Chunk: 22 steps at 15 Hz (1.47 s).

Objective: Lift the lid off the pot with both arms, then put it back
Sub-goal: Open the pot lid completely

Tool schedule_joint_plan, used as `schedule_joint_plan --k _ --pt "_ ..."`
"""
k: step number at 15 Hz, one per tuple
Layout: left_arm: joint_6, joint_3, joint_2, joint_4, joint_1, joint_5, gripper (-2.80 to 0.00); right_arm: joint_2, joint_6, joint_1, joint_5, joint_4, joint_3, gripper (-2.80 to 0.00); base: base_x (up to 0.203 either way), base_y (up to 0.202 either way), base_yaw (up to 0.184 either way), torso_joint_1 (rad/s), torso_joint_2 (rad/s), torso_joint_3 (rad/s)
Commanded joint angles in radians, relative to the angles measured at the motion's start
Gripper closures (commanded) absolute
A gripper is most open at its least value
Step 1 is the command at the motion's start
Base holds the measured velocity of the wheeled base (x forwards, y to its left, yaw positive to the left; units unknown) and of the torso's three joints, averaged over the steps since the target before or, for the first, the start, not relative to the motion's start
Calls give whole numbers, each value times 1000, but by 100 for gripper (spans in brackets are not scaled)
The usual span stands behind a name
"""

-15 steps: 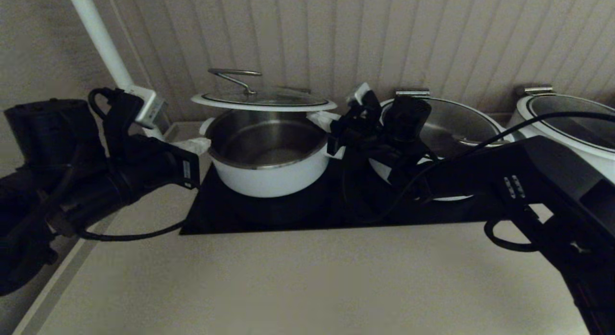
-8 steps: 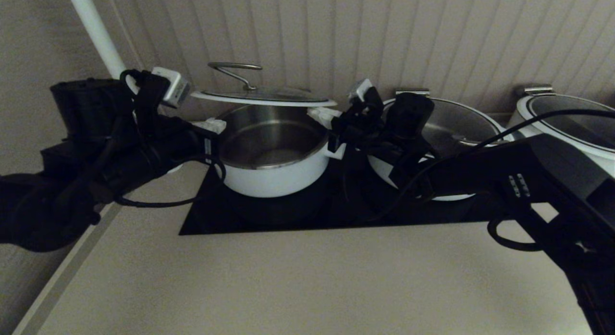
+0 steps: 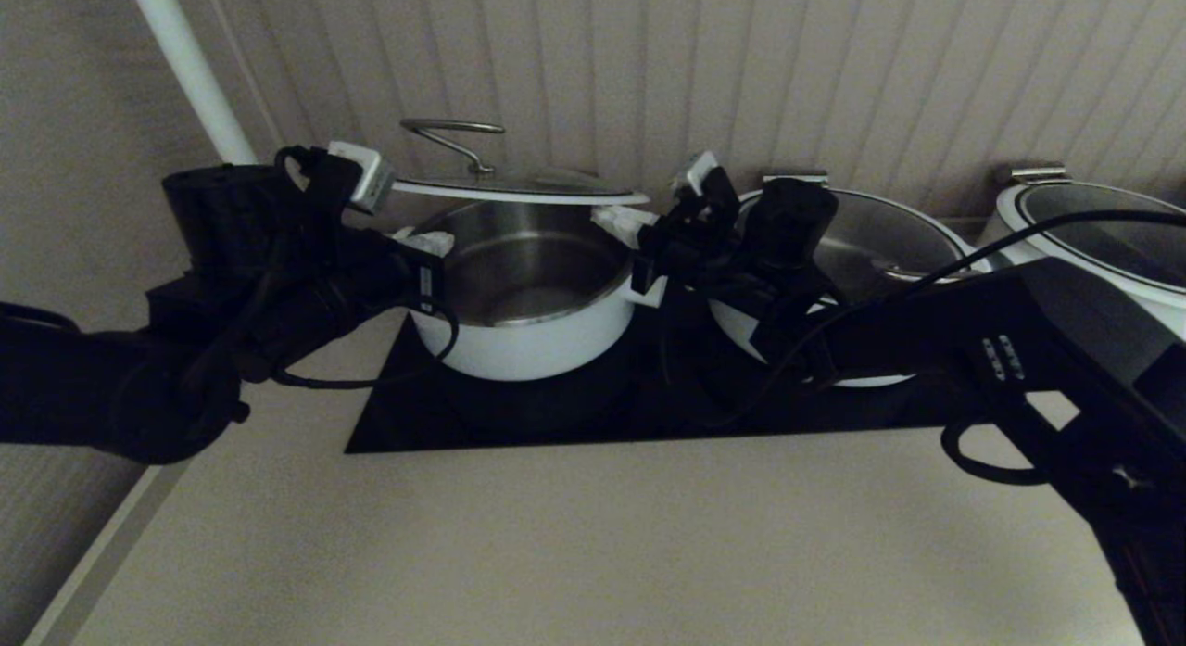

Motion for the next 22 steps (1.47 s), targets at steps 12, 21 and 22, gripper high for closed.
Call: schedule_joint_plan --k 12,21,22 --pt "1 -119 47 -1 1 1 0 -15 -10 4 8 -21 43 0 0 0 0 0 0 0" --pt "1 -119 45 -1 1 1 0 -161 -10 6 10 -140 444 0 0 0 0 0 0 0" --pt "1 -119 44 -1 1 1 0 -189 -10 6 10 -144 484 0 0 0 0 0 0 0"
